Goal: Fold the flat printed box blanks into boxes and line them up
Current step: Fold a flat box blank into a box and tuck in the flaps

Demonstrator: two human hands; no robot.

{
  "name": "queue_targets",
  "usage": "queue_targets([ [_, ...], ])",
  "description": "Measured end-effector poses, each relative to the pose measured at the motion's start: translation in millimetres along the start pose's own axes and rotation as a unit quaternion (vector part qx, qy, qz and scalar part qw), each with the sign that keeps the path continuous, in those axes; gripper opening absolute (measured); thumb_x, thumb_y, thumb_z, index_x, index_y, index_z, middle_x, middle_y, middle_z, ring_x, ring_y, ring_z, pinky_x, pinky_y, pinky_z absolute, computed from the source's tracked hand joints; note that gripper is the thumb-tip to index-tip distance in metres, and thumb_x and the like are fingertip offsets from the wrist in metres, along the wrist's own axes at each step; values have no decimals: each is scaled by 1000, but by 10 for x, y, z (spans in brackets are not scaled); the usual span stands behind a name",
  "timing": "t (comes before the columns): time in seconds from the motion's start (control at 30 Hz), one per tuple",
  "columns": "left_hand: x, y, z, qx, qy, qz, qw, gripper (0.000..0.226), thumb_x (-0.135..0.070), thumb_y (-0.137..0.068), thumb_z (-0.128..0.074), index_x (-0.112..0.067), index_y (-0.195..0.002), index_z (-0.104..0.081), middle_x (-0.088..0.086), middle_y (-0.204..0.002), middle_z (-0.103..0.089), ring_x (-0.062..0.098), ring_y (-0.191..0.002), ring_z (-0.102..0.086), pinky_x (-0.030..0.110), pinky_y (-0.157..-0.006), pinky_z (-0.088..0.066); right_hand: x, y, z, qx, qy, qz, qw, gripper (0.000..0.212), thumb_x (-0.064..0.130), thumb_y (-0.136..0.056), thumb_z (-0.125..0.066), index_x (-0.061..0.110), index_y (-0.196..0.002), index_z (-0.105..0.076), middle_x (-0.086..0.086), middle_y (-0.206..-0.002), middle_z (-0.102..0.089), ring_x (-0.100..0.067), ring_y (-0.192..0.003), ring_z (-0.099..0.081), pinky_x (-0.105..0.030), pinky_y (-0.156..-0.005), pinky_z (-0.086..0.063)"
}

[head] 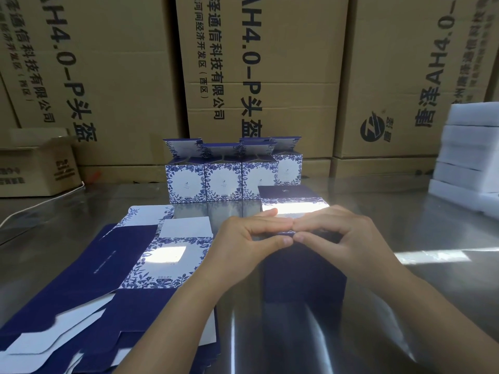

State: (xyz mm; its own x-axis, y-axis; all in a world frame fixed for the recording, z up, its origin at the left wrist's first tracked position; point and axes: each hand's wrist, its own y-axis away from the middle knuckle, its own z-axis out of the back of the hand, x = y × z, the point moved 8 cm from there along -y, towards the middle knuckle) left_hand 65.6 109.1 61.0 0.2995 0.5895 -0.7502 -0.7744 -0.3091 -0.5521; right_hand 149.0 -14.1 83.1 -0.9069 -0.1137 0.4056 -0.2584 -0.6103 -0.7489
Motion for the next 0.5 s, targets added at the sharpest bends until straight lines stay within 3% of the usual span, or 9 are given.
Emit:
queue_targets([
  [0.13, 2, 25, 74, -43, -109, -13, 993, 31, -34, -75, -77, -52, -98, -66, -32, -115, -59, -15, -120, -42, 8, -102, -31, -13, 0, 7, -6, -4, -6, 1000, 12, 22, -75, -76, 30, -84, -77, 24, -85, -70, 5, -93, -59, -7, -82, -39],
  [0.27, 7, 46, 82, -50, -153, -12, 987, 33, -60, -66, -62, -63, -98, -56, -39, -128, -43, -16, -129, -26, 2, -103, -18, -1, -2, 11, -9, -17, -7, 1000, 17, 36, -72, -68, 28, -84, -77, 21, -86, -71, 3, -93, -60, -7, -82, -40],
  [0.37, -59, 29, 53, -38, -139, -42, 989, 28, -45, -77, -69, -64, -97, -60, -33, -128, -49, -13, -129, -30, 7, -105, -23, 3, 3, 7, -2, -36, -2, 999, 18, 36, -72, -67, 27, -84, -77, 19, -87, -72, 1, -93, -62, -8, -82, -41],
  [0.5, -95, 29, 45, -38, -109, -57, 992, 42, -24, -80, -74, -61, -94, -62, -38, -101, -61, -13, -117, -47, 9, -100, -34, -13, 5, 1, 1, -28, 7, 1000, 11, 20, -75, -78, 26, -84, -77, 20, -87, -72, 0, -93, -62, -9, -83, -40],
])
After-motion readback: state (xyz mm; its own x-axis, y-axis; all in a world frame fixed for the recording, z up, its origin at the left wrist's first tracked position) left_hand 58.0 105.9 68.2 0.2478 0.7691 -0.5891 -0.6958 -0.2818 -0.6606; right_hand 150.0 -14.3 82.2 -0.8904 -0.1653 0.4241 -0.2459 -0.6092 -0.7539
